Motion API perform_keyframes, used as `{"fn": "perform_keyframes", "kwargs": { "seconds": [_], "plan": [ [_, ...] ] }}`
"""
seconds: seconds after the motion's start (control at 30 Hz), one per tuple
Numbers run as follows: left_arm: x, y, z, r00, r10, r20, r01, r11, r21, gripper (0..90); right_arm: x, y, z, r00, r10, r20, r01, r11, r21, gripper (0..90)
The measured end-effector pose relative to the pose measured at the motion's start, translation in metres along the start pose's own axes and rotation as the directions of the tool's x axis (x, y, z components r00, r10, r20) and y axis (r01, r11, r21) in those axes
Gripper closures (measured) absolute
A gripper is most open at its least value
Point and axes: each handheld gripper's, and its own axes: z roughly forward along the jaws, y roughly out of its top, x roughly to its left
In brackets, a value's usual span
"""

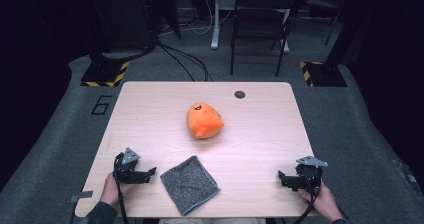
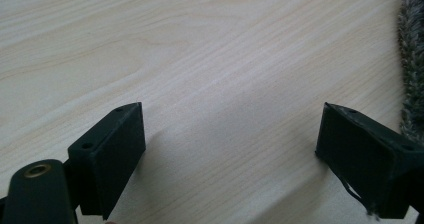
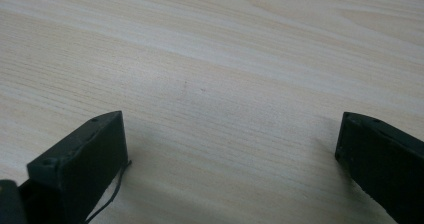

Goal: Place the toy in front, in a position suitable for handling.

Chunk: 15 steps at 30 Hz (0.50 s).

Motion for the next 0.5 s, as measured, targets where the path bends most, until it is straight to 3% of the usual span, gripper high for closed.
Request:
{"fn": "perform_keyframes", "kwargs": {
  "seconds": [0.27, 0.47, 0.5],
  "plan": [
    [-0.002, 0.0014, -0.0005, 0.9998, 0.001, -0.017, -0.001, 1.0, 0.007, 11.6, 0.0, 0.0, 0.0, 1.0, 0.0, 0.0, 0.0, 1.0, 0.0, 0.0],
    [0.0011, 0.0066, -0.0029, 1.0, -0.003, -0.007, 0.004, 0.9968, 0.08, 11.4, 0.0, 0.0001, 0.0, 1.0, 0.0, 0.0, 0.0, 1.0, 0.0, 0.0],
    [0.0015, 0.0068, -0.0034, 0.9998, -0.02, -0.001, 0.02, 0.9974, 0.069, 10.4, 0.0, 0.0, 0.0, 1.0, 0.0, 0.0, 0.0, 1.0, 0.0, 0.0]
  ]
}}
